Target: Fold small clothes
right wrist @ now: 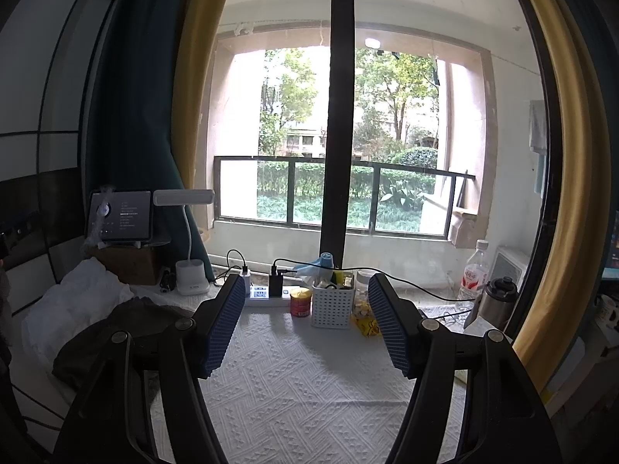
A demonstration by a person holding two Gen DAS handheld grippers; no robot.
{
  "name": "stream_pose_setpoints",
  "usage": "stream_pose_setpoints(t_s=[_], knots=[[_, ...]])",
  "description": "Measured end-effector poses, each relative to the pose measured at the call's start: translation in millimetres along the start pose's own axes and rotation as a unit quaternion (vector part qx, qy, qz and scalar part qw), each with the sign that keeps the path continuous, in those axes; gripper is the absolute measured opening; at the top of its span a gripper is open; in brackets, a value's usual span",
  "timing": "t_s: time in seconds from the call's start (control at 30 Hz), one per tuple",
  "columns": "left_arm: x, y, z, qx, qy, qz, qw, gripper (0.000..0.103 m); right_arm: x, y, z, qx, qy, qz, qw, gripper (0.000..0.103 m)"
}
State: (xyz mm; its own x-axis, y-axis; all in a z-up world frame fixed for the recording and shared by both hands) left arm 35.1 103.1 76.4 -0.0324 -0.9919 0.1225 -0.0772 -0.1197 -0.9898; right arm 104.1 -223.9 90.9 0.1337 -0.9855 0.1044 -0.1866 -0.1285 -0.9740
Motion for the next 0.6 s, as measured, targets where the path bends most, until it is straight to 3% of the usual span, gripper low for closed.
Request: stream_pose_setpoints(t_s=[0.6], knots=[[4.2, 3.2, -0.1, -0.002, -0.004, 0.002, 1.0, 0.103, -0.7, 3.2, 2.2, -0.002, 0.002, -0.001, 1.0, 0.069]])
Point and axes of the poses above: each gripper's, at about its wrist camera, not at the fingertips, and z roughly the way its jaws point, x to its right, y to its underside, the point moved 10 cm from there along z, roughly the way its jaws point, and after that the axes turned 15 degrees about y, right-handed, at the moved point
